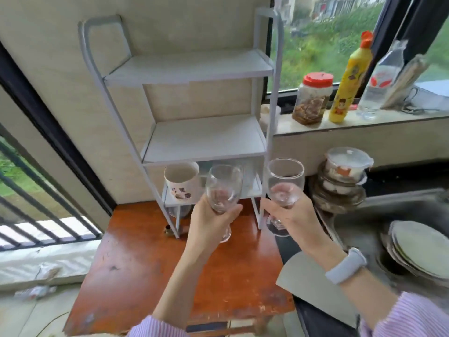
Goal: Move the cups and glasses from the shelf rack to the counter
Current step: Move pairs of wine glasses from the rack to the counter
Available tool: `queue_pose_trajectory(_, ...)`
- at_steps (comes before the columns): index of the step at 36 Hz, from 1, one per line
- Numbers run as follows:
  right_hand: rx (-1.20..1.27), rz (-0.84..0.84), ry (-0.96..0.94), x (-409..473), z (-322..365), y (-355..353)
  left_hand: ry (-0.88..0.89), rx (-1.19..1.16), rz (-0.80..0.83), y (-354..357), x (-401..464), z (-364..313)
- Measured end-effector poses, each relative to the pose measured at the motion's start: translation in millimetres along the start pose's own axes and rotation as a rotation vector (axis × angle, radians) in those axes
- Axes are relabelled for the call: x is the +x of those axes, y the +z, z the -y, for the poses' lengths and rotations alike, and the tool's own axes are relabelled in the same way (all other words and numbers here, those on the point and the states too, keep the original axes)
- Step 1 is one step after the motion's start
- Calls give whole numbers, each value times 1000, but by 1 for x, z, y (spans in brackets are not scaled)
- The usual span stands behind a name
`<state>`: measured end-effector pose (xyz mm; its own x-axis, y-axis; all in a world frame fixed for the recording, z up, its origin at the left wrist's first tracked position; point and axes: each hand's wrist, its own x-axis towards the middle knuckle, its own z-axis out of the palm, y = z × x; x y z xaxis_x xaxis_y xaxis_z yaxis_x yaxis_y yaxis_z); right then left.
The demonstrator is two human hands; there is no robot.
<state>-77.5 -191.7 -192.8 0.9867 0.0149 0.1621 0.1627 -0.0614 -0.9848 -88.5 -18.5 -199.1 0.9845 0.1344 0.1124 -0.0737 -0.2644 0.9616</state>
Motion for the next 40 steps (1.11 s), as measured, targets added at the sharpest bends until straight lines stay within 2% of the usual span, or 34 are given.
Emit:
queue_pose_trajectory(3,-57,-81,36,-38,-24,-37,-42,72,78,42,-29,8)
queue_pose_trajectory(9,-107,-291,163,-118,-49,-139,4,126,324,148,-83,-3)
queue_pose_trajectory(15,-44,-537,238,-218,-49,-264,85,68,552,280,-155,-35)
queue_pose_trajectory(19,-128,-756,257,-291,-46,-338,97,44,748,368,-211,-54)
queue_pose_trajectory(25,-149,-967,305,-380,-37,-428,186,34,993,476,-287,-90)
queue_pose_trajectory(34,-195,-1331,338,-468,-38,-537,283,10,1358,623,-370,-139)
queue_pose_trajectory(40,-234,-1464,360,-500,-43,-627,340,-4,1473,736,-410,-166)
